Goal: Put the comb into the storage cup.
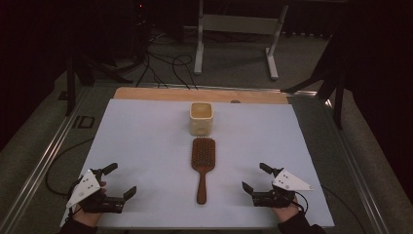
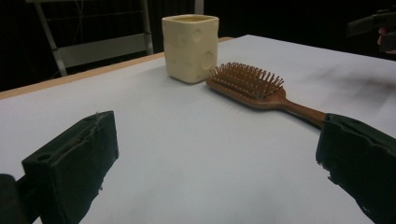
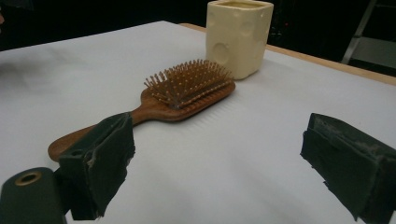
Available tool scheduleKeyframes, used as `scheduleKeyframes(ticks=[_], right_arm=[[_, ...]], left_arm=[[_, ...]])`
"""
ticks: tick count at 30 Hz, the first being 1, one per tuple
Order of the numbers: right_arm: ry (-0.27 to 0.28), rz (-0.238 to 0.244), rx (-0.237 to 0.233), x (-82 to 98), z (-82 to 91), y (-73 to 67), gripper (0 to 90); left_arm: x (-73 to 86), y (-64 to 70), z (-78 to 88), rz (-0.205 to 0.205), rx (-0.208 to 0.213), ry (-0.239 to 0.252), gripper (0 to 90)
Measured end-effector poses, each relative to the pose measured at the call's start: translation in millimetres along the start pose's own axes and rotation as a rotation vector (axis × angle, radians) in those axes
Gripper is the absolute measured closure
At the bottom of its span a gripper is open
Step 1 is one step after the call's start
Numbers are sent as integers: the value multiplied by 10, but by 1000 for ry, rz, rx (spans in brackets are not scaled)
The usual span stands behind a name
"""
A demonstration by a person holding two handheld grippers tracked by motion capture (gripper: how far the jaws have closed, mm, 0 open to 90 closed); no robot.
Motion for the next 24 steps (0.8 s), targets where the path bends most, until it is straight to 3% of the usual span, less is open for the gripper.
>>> scheduleKeyframes(ticks=[13,24], right_arm=[[7,-6,15,-22,15,5,91],[15,-17,24,-22,34,30,92]], left_arm=[[-154,42,35,14,30,-11,0],[-499,109,-59,4,82,-43,0]])
Point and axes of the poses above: each handheld gripper's, and its own axes: z roughly backward along the jaws, x roughly out of its underside, y roughly to its right, the point moved 3 cm from there along -z, roughly forward along the jaws, and after that the axes turned 12 degrees about z, right-handed, at the moved point
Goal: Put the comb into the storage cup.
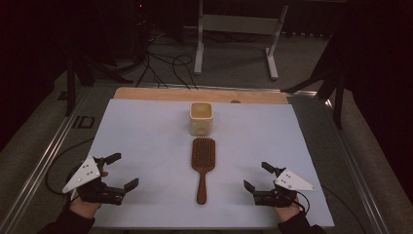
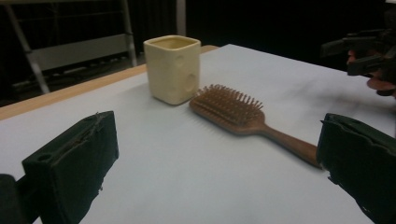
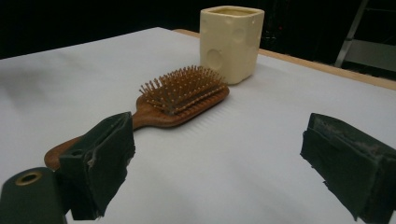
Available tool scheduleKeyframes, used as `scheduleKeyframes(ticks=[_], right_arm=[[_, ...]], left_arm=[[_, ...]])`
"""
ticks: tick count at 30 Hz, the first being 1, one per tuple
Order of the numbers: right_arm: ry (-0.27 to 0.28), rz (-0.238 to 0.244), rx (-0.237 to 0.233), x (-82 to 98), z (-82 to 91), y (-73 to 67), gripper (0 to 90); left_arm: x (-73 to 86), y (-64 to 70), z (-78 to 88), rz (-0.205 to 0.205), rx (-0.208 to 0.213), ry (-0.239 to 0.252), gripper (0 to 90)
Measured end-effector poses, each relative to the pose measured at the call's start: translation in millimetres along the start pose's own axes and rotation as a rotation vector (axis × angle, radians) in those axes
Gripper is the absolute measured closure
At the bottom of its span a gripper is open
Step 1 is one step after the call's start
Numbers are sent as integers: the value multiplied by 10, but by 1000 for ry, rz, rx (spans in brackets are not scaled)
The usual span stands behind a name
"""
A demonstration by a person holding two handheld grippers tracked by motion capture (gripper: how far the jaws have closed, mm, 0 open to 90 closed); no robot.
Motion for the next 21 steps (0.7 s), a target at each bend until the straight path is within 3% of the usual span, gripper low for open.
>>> scheduleKeyframes(ticks=[3,5,10,11,21], right_arm=[[1,2,1,-2,0,1,92],[5,2,7,-8,7,0,92],[8,-1,5,-9,12,0,92],[8,-3,4,-10,14,2,92],[13,-6,-2,-9,12,-3,93]], left_arm=[[-35,15,-25,3,9,-4,0],[-142,72,-107,0,24,-31,0],[-228,145,-193,-10,46,-77,0],[-266,191,-242,-8,70,-96,0],[-379,384,-479,-43,128,-151,1]])
Point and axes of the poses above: each handheld gripper's, and its own axes: z roughly backward along the jaws, x roughly out of its underside, y roughly to its right, the point moved 3 cm from there along -z, roughly forward along the jaws, and after that the axes turned 12 degrees about z, right-handed, at the moved point
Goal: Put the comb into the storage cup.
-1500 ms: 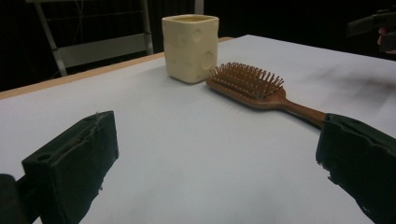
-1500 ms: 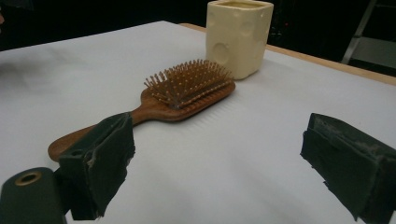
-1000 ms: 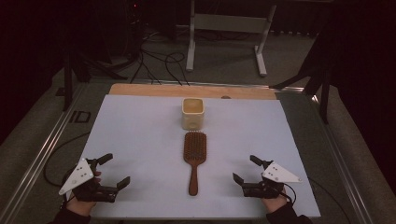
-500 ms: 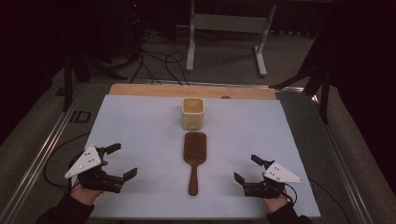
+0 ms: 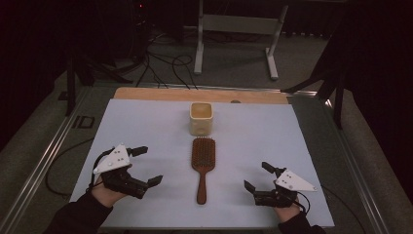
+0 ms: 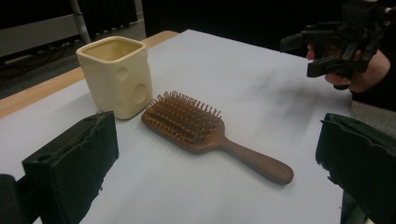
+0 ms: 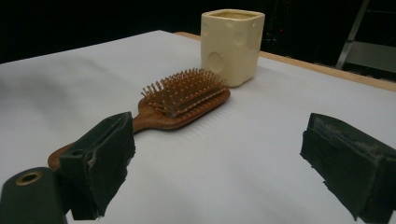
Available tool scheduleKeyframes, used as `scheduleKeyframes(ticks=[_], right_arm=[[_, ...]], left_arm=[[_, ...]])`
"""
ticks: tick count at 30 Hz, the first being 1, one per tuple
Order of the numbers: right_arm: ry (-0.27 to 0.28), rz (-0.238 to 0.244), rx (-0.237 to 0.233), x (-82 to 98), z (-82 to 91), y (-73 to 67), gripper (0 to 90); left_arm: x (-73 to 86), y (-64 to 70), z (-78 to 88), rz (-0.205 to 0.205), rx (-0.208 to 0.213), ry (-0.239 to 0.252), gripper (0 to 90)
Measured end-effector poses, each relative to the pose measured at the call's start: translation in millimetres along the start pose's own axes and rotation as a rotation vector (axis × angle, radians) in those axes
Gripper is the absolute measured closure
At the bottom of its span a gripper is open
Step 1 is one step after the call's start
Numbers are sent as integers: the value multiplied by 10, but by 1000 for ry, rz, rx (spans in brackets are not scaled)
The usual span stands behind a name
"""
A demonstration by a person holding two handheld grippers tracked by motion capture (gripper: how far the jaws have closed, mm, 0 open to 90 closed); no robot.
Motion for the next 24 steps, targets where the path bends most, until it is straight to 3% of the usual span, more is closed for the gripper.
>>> scheduleKeyframes(ticks=[11,19,24], right_arm=[[1,-2,-4,1,1,0,93],[5,-1,-9,-1,2,-5,93],[4,-3,-11,2,2,-4,93]], left_arm=[[-106,149,-227,-15,50,-45,35],[-129,304,-527,-59,78,-112,90],[-86,373,-713,-56,124,-153,167]])
Point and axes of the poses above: each handheld gripper's, and its own axes: z roughly backward along the jaws, x roughly out of its underside, y roughly to its right, the point moved 3 cm from there along -z, roughly forward along the jaws, and after that the axes turned 12 degrees about z, right-handed, at the moved point
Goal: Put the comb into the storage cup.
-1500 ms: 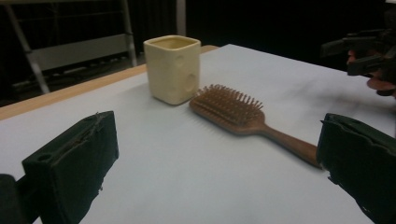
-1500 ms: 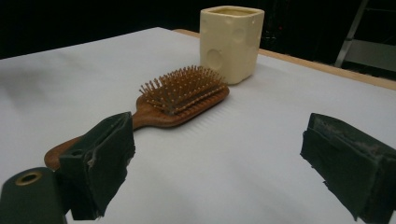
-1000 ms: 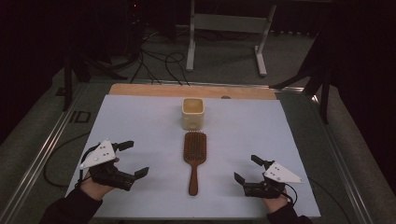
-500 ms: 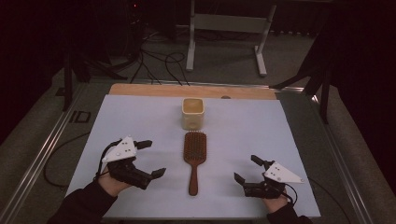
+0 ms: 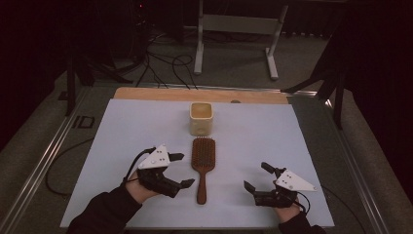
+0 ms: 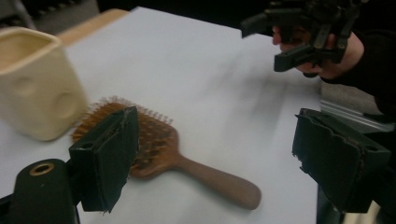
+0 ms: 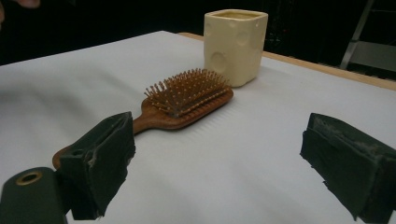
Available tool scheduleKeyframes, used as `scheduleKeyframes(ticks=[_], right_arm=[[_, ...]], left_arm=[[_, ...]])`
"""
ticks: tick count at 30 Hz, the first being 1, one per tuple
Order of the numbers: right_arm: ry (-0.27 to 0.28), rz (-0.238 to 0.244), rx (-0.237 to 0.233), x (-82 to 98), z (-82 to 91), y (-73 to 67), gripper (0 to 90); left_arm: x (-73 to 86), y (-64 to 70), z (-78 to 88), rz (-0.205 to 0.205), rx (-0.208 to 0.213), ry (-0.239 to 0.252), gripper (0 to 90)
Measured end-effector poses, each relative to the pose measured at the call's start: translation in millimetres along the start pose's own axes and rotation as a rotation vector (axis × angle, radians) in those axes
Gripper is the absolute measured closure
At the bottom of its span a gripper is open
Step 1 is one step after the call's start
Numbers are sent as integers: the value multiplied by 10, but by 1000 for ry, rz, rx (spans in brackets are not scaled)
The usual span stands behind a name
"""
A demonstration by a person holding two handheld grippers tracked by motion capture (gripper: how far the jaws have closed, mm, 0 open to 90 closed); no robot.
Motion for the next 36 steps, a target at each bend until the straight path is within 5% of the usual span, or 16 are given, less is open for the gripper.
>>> scheduleKeyframes(ticks=[11,22,36], right_arm=[[1,2,-2,1,2,1,94],[4,-1,-12,2,1,0,94],[-1,-10,-20,7,0,-6,95]], left_arm=[[72,103,-329,-6,28,-52,318],[193,230,-613,20,86,-97,606],[313,140,-867,60,14,-193,898]])
Point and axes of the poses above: each handheld gripper's, and its own axes: z roughly backward along the jaws, x roughly out of its underside, y roughly to its right, the point moved 3 cm from there along -z, roughly forward along the jaws, and after that the axes turned 12 degrees about z, right-handed, at the moved point
